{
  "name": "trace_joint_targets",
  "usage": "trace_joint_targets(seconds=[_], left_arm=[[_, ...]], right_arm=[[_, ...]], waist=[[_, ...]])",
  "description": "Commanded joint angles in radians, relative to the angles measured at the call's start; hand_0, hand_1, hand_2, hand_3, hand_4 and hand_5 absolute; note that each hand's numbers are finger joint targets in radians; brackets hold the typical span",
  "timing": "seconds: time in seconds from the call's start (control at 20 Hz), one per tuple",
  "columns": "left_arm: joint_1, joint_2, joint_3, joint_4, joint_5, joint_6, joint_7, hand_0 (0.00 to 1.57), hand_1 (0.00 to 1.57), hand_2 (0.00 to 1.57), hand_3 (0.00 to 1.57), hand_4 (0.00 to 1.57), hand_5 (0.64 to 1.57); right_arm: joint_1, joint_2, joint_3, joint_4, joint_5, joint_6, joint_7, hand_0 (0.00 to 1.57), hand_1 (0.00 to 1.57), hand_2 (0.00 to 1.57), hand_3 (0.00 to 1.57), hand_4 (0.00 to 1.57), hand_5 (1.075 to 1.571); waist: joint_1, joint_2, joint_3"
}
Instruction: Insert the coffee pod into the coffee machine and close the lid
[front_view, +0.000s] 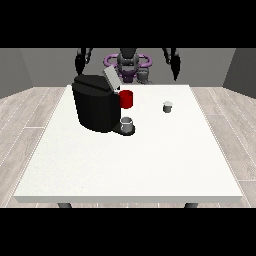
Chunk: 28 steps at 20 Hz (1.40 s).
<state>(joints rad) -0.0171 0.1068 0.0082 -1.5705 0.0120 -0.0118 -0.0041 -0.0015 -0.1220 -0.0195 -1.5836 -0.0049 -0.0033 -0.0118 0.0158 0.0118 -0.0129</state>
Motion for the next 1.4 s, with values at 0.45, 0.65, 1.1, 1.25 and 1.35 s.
trace_joint_targets(seconds=[0.45,0.65,1.1,1.25,1.35], left_arm=[[-0.063,0.186,0.089,0.055,-0.033,-0.129,-0.097,0.00,0.00,0.00,0.00,0.00,1.571],[-0.181,0.231,0.130,0.171,-0.020,-0.162,-0.036,0.00,0.00,0.00,0.00,0.00,1.571],[-0.308,0.295,0.214,0.512,-0.062,-0.168,-0.151,0.00,0.00,0.00,0.00,0.00,1.571],[-0.348,0.266,0.177,0.565,-0.122,-0.124,-0.162,0.00,0.00,0.00,0.00,0.00,1.571],[-0.392,0.318,0.202,0.622,-0.120,-0.153,-0.137,0.00,0.00,0.00,0.00,0.00,1.571]], right_arm=[[0.011,0.077,-0.054,0.019,-0.028,-0.062,-0.115,0.00,0.00,0.00,0.00,0.09,1.571],[-0.044,0.099,-0.031,0.015,-0.020,-0.075,-0.117,0.00,0.00,0.00,0.00,0.27,1.571],[-0.063,0.120,0.059,-0.088,0.004,-0.103,-0.083,0.00,0.00,0.00,0.00,0.23,1.571],[-0.123,0.104,0.029,-0.055,0.000,-0.107,-0.076,0.00,0.00,0.00,0.00,0.23,1.571],[-0.110,0.098,0.027,-0.043,-0.026,-0.085,-0.069,0.00,0.00,0.00,0.00,0.28,1.571]], waist=[[-0.079,0.009,0.0131],[-0.113,0.068,0.0129],[-0.195,0.165,0.0122],[-0.176,0.191,0.0124],[-0.178,0.185,0.0126]])
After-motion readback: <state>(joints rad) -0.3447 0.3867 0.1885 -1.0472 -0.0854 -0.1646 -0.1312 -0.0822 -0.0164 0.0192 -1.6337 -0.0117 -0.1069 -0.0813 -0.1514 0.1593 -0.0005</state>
